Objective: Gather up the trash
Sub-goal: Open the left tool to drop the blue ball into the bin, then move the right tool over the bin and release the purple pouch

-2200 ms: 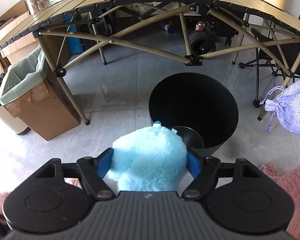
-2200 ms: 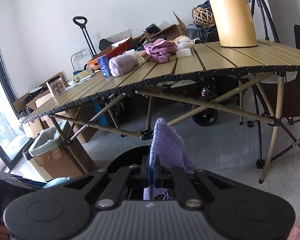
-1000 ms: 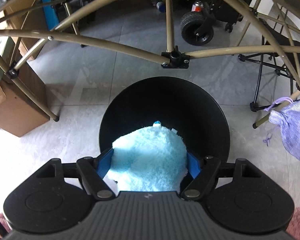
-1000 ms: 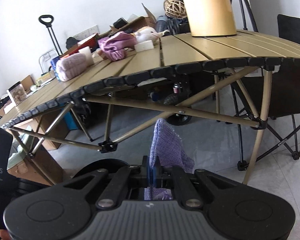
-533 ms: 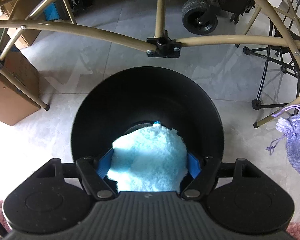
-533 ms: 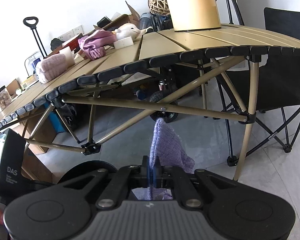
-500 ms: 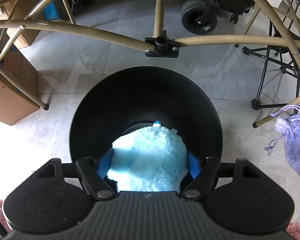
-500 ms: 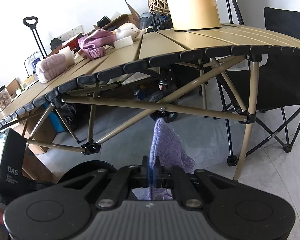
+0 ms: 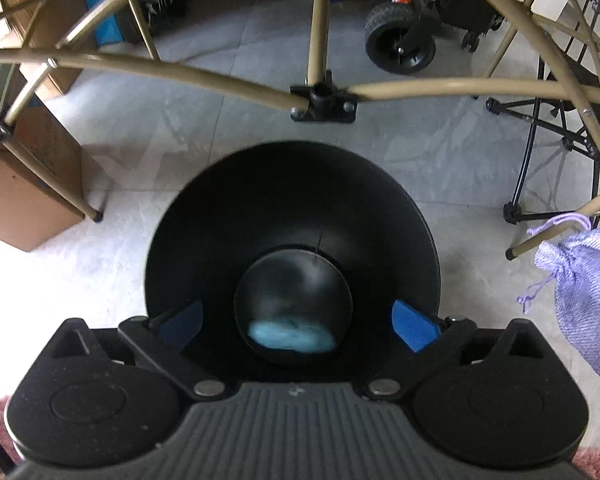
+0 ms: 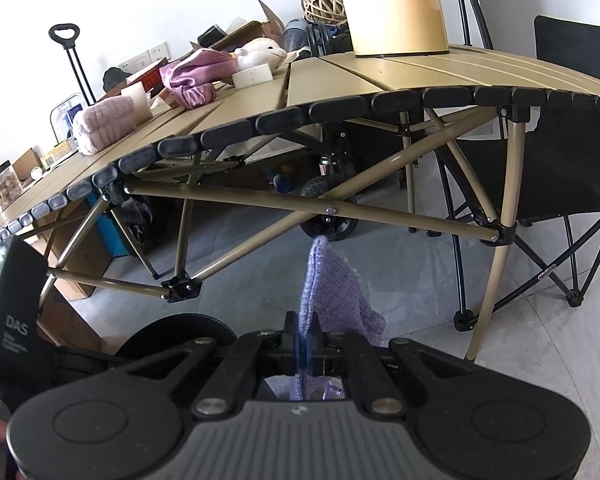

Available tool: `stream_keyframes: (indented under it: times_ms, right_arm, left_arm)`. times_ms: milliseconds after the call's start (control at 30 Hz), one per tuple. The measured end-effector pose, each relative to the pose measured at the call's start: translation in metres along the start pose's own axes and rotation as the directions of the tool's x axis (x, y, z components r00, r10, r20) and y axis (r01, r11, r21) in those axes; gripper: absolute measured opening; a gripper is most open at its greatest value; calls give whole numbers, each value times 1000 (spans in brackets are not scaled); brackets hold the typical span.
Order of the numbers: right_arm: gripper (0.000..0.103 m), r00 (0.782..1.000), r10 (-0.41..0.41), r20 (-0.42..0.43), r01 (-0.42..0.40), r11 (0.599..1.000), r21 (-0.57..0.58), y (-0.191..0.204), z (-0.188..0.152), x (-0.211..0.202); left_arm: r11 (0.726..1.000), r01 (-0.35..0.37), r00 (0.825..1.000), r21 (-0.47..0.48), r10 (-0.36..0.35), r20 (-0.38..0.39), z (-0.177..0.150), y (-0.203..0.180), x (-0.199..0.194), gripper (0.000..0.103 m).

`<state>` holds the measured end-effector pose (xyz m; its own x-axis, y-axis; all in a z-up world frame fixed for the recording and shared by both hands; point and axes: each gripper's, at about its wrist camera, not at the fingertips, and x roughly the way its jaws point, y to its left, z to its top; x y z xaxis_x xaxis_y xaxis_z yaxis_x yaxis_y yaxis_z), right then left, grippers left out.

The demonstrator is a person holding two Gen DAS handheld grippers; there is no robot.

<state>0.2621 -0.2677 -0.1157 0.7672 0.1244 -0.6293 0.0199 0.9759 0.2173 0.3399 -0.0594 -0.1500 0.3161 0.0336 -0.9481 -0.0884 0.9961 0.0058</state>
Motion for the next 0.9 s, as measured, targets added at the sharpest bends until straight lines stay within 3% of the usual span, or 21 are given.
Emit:
stream_keyframes:
  times_ms: [400,900]
  right_arm:
    - [3,1000,11,-20,-12,1000,-24,9,0,4]
    - [3,995,94,-23,-96,990,-103,59,0,11]
  left_arm:
    - [1000,4,1000,-2,-4,28,-1,9,-11,103]
    - [999,8,997,-52,-4,82,-4,53,-36,103]
